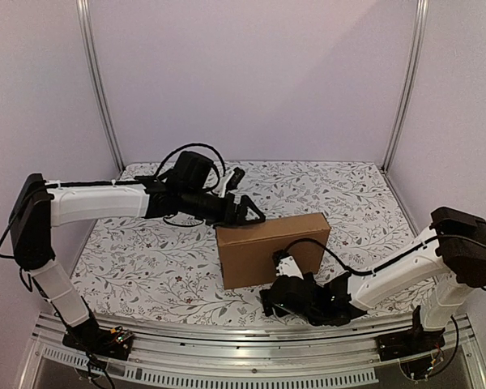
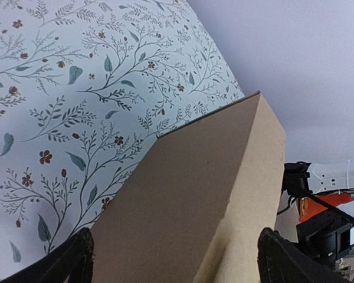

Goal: Fold the paper box

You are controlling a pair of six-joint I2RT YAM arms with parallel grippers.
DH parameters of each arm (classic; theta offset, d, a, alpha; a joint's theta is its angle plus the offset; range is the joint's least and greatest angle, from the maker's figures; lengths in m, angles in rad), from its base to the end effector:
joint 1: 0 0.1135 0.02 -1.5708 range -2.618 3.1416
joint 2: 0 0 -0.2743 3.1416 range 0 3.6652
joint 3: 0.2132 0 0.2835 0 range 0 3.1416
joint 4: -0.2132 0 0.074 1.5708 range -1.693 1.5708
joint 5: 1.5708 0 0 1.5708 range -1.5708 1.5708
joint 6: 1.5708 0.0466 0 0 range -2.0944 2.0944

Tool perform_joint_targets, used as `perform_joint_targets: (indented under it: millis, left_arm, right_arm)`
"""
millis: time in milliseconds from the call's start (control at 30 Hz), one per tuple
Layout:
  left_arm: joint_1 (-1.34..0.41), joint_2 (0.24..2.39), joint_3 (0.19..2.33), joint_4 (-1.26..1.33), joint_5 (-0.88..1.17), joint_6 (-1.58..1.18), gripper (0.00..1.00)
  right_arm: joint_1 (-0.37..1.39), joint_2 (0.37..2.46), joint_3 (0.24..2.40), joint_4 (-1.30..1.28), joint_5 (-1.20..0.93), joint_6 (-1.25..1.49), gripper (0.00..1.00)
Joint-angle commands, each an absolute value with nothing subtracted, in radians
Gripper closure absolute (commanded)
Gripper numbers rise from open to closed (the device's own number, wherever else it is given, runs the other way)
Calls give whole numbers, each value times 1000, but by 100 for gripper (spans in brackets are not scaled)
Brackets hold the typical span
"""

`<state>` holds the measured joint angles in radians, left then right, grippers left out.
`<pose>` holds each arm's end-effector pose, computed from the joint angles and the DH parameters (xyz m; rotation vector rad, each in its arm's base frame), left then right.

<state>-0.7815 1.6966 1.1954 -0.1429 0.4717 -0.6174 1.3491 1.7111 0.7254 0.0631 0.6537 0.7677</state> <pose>0.2822 -0.3099 0.2357 0.4908 2.4019 -1.2306 0.0999 0.3141 0.0988 -0.4007 2.2363 0.2858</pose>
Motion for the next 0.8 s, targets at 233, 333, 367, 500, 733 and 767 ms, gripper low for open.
perform_joint_targets:
  millis: [233, 333, 367, 500, 733, 767]
  left_arm:
    - [-851, 1678, 1189, -57, 552, -613, 5]
    - [-863, 1667, 1185, -53, 551, -610, 5]
    - [-866, 1663, 1183, -51, 550, -611, 5]
    - [-875, 1649, 1177, -52, 543, -614, 5]
    - [-891, 1641, 1164, -54, 528, -621, 5]
    - [-892, 1641, 1161, -54, 525, -623, 5]
  right_arm:
    - [1285, 1863, 808, 212, 621, 639, 1]
    - [1253, 1892, 808, 250, 599, 623, 1]
    - [1242, 1899, 809, 261, 587, 618, 1]
    - [1207, 1942, 819, 309, 551, 605, 1]
    - [1131, 2019, 853, 382, 464, 600, 1]
    - [1124, 2024, 855, 385, 460, 599, 1]
